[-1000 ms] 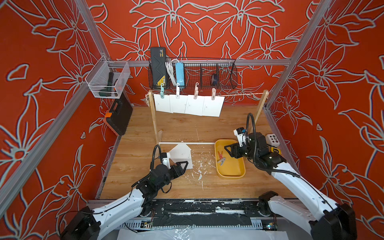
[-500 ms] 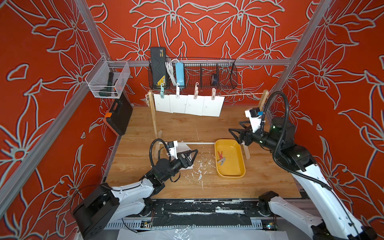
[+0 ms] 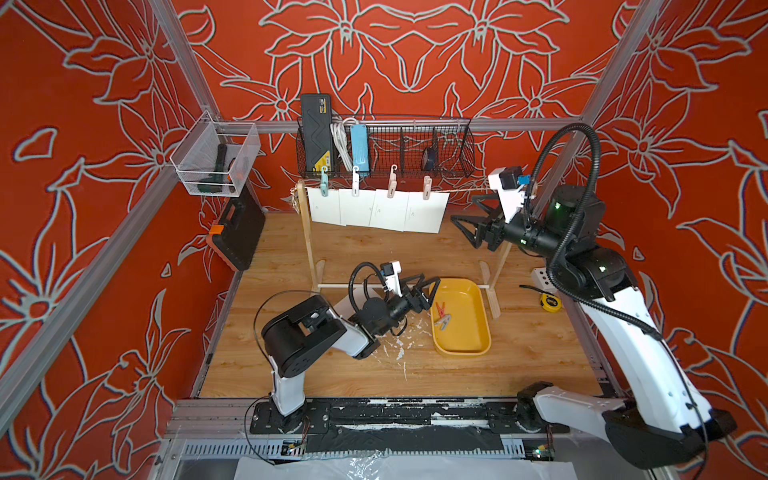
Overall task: Remove the postcards from the strings
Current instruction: Pinch the postcard on the clothesline.
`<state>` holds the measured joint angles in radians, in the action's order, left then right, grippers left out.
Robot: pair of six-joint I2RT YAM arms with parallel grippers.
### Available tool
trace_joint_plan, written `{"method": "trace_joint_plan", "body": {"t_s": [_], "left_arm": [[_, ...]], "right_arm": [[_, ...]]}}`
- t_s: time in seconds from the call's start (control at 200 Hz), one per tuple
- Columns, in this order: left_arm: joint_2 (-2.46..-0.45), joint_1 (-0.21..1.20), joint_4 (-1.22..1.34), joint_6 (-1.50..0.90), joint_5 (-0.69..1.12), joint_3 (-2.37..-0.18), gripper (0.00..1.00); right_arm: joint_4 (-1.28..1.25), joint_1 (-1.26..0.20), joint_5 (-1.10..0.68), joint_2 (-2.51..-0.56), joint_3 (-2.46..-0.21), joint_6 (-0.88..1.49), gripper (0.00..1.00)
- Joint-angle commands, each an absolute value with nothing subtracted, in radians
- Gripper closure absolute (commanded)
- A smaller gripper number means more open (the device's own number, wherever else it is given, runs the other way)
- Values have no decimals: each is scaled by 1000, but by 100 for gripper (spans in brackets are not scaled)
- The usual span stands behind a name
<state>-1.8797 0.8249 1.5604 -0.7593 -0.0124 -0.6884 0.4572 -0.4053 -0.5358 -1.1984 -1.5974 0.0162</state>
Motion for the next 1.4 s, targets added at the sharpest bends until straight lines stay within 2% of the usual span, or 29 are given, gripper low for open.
{"method": "trace_joint_plan", "body": {"t_s": [0.0, 0.26, 0.44, 0.816, 0.976, 1.396], "left_arm": [[-1948, 813, 1836, -740, -35, -801, 10], [-2077, 748, 1837, -761, -37, -998, 10], [-2097, 705, 1839, -782, -29, -1049, 11], [-2056, 679, 1838, -748, 82, -1071, 15], [-2026, 681, 1838, -730, 18, -1046, 8], [-1944, 682, 1839, -708, 2, -1026, 11]], "right_arm": [[426, -391, -586, -1222, -1650, -23, 20], [516, -300, -682, -1365, -1896, -40, 21], [486, -250, -753, -1420, -1952, 2, 21], [483, -242, -758, -1424, -1934, -5, 22], [474, -244, -769, -1425, -1923, 6, 23], [469, -243, -772, -1410, -1893, 14, 24]]}}
